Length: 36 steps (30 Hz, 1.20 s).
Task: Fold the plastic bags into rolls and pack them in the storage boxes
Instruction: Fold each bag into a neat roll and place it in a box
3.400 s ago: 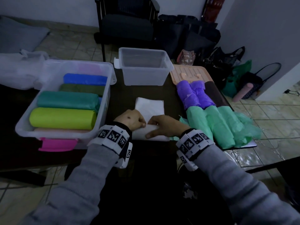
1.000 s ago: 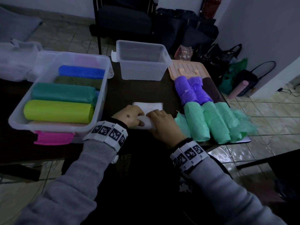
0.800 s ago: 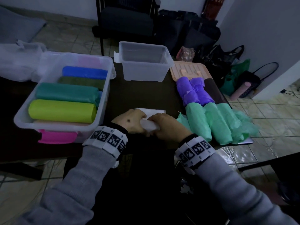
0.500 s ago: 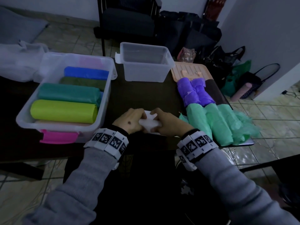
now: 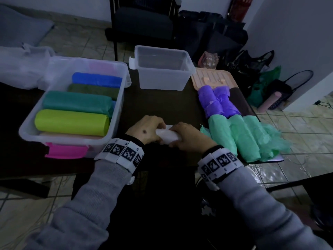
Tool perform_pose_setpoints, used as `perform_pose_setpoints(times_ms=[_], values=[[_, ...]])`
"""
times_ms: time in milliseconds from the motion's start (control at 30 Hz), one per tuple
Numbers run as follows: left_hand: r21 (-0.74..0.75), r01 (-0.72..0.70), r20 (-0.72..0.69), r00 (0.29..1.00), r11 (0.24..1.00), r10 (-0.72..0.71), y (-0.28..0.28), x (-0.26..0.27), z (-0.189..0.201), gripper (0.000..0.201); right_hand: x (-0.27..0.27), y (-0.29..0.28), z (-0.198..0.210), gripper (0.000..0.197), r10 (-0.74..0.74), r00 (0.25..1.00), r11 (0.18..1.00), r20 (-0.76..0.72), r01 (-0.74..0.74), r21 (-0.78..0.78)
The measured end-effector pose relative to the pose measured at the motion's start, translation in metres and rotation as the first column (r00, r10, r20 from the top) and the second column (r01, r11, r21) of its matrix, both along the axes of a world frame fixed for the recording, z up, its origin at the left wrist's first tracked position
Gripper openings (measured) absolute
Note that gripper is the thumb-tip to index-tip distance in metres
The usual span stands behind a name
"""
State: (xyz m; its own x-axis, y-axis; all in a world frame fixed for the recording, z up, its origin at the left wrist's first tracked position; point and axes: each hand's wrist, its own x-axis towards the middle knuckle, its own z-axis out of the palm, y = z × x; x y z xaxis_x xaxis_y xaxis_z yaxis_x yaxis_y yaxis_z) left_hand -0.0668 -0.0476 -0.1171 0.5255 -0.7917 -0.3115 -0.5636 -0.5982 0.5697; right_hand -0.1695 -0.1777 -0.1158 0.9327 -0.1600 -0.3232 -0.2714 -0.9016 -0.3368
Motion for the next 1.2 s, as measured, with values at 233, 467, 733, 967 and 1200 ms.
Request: perform_pose_setpoints(times_ms=[233,467,733,967,1200], values=[[-0.008,-0.034,-0.035,0.999,0.999,0.034,-0.001,0.003,0.002,0.044,0.021,-0.018,0.008,0.057,0.019,0.990,1.000,-0.140,-0.017,0.018],[-0.009,-0.031,-0.037,0.999,0.999,0.031,-0.003,0.004,0.001,0.041,0.032,-0.015,-0.001,0.097,-0.039,0.969,0.994,-0.245,0.012,-0.112],[0.002,-0.031,-0.039,0.999,1.000,0.031,-0.003,0.001,0.009,0.040,0.016,-0.010,-0.001,0.058,-0.011,0.990,1.000,-0.138,0.012,0.005],[0.047,-0.042,0.026,0.999,0.998,0.041,-0.006,-0.008,0.026,0.043,0.006,-0.004,0.007,0.047,-0.022,0.999,0.999,-0.026,0.023,0.032],[-0.240,-0.268,0.162,0.937,0.933,0.310,0.004,0.017,0.106,0.042,0.049,-0.004,0.059,0.041,-0.137,0.978,0.981,0.155,0.112,0.158]])
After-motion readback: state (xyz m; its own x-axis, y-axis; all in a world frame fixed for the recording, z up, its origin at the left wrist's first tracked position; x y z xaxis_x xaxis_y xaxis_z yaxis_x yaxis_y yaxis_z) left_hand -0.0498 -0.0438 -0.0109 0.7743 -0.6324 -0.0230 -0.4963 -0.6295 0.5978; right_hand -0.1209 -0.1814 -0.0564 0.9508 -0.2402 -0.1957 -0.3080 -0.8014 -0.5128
